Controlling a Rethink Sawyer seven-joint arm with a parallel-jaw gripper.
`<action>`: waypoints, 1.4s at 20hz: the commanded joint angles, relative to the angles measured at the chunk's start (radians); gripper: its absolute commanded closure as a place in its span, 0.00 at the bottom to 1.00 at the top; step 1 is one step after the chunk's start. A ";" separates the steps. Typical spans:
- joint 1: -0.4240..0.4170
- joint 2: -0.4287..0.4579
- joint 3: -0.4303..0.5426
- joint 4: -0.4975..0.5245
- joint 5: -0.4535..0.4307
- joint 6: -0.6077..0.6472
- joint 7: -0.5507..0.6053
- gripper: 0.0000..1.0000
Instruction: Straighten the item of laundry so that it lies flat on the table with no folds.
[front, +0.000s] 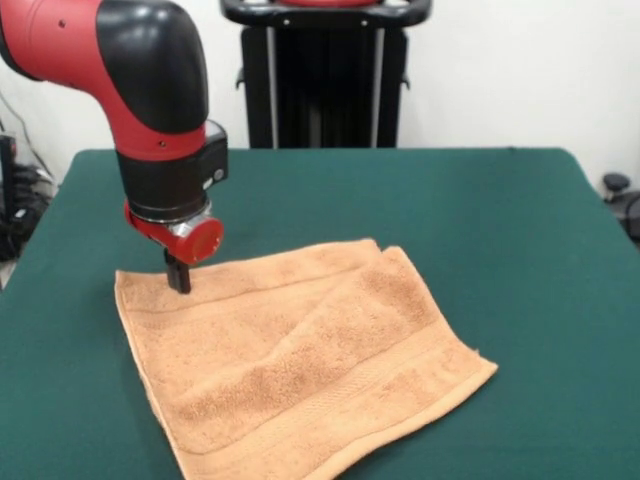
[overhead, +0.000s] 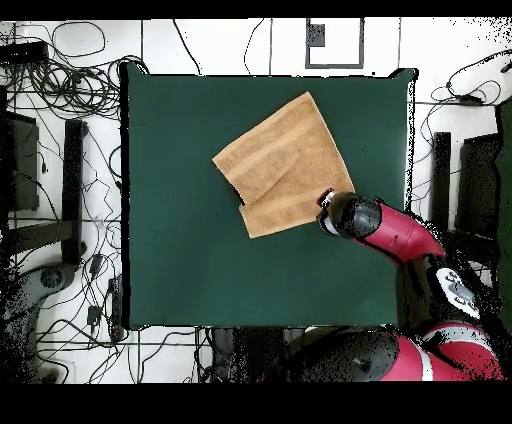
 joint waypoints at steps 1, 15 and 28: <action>-0.017 0.061 -0.087 0.211 -0.068 0.039 0.089 1.00; -0.046 0.113 -0.083 0.192 -0.072 -0.017 0.064 1.00; -0.053 0.102 -0.100 0.199 -0.092 -0.027 0.053 1.00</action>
